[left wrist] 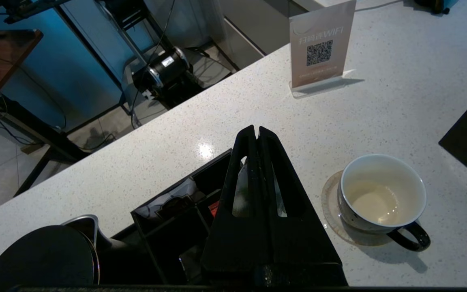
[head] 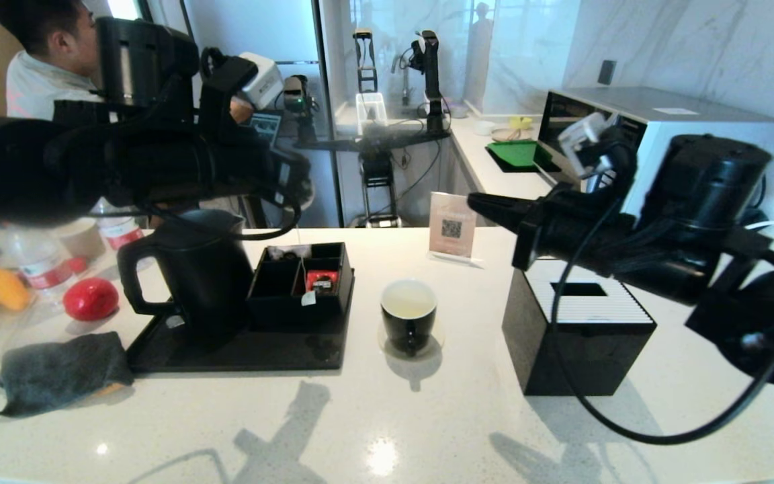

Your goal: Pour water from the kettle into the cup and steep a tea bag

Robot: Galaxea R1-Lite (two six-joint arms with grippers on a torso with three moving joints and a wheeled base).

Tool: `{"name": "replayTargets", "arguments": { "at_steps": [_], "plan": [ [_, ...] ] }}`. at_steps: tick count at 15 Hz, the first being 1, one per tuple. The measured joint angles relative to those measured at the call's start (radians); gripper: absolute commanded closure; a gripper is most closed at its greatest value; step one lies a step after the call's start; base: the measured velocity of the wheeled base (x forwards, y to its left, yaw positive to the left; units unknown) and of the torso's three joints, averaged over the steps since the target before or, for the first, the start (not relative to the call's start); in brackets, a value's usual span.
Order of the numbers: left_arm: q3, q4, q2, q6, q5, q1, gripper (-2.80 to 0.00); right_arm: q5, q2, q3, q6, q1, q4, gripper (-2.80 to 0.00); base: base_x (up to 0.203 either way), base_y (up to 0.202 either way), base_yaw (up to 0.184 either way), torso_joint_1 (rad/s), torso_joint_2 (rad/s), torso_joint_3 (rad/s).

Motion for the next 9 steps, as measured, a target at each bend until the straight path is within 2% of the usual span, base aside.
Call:
{"name": "replayTargets", "arguments": {
  "at_steps": [4, 5, 9],
  "plan": [
    [-0.008, -0.001, -0.007, 0.000, 0.001, -0.017, 0.00, 0.008, 0.147, -0.122, 0.045, 0.074, -0.001, 0.00, 0.000, 0.000, 0.000, 0.000, 0.00, 0.000],
    [-0.010, -0.001, -0.009, 0.000, 0.001, -0.022, 0.00, 0.009, 0.169, -0.141, 0.065, 0.089, -0.002, -2.80, 0.000, 0.000, 0.000, 0.000, 0.00, 0.000],
    [-0.020, -0.002, -0.013, 0.001, 0.002, -0.036, 0.00, 0.009, 0.233, -0.200, 0.098, 0.137, -0.002, -2.80, 0.000, 0.000, 0.000, 0.000, 0.00, 0.000]
  ]
}}
